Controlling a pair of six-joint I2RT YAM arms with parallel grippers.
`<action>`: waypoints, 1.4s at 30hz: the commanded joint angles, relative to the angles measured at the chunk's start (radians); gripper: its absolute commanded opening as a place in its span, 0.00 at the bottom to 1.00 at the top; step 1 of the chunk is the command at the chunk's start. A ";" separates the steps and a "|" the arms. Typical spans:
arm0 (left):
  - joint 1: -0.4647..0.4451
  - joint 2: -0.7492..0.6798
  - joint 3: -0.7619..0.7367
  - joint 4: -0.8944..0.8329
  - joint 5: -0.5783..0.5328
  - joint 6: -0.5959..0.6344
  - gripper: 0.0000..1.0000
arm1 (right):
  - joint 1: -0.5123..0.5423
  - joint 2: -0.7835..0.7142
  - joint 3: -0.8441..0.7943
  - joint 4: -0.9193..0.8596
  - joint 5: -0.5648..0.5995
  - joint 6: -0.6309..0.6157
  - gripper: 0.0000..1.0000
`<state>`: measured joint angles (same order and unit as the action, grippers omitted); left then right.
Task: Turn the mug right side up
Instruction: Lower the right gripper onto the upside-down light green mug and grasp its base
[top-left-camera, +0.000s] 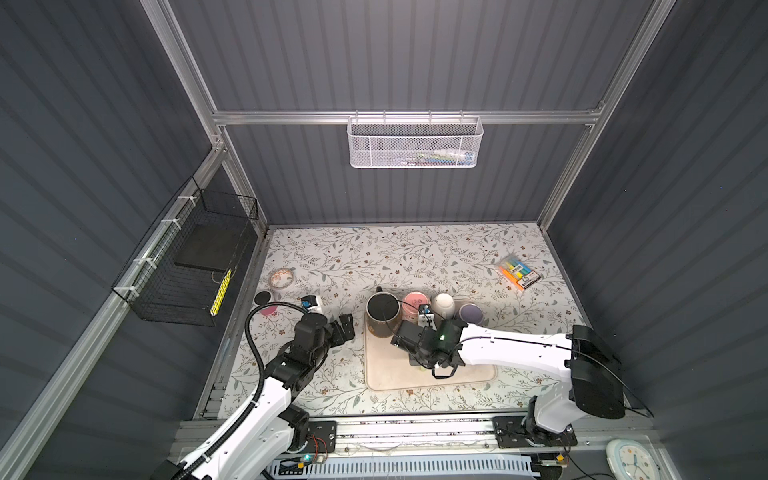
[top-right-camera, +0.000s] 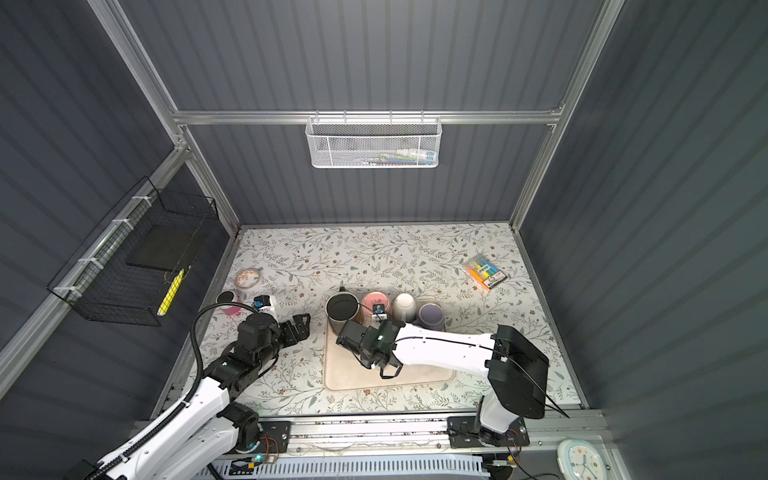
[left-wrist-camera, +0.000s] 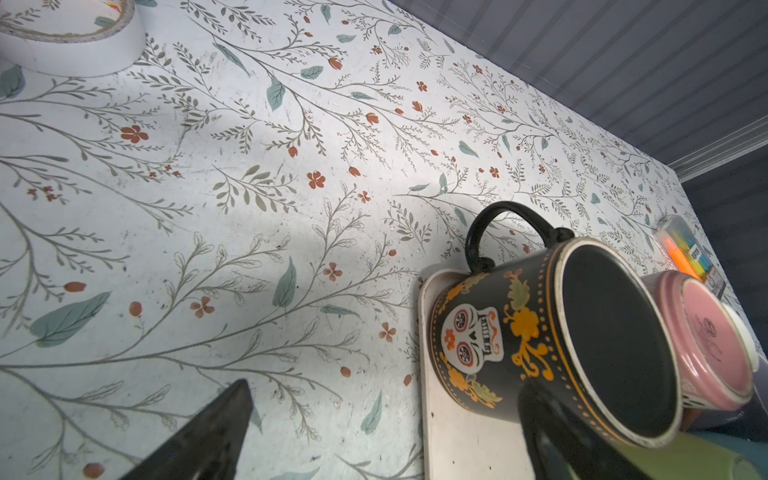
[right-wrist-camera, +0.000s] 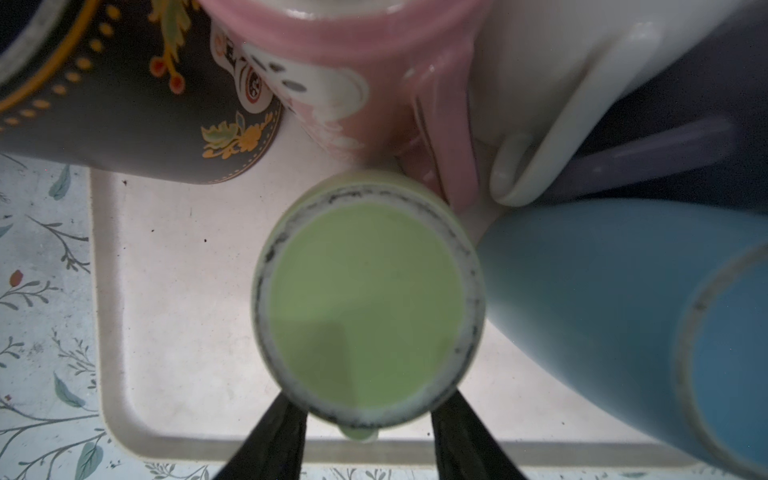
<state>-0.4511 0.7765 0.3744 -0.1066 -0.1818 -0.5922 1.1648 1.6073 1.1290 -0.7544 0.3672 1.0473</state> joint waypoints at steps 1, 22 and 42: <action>0.000 -0.002 -0.011 0.011 0.008 -0.011 1.00 | 0.004 0.024 -0.014 0.000 0.025 0.005 0.47; -0.001 -0.013 -0.014 0.002 0.004 -0.016 1.00 | 0.004 0.017 -0.040 0.028 0.015 0.001 0.20; -0.001 0.020 -0.015 0.021 0.007 -0.016 1.00 | 0.014 -0.069 -0.069 0.021 0.030 -0.037 0.00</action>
<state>-0.4511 0.7872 0.3641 -0.1028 -0.1818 -0.6003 1.1706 1.5757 1.0592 -0.7193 0.3622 1.0275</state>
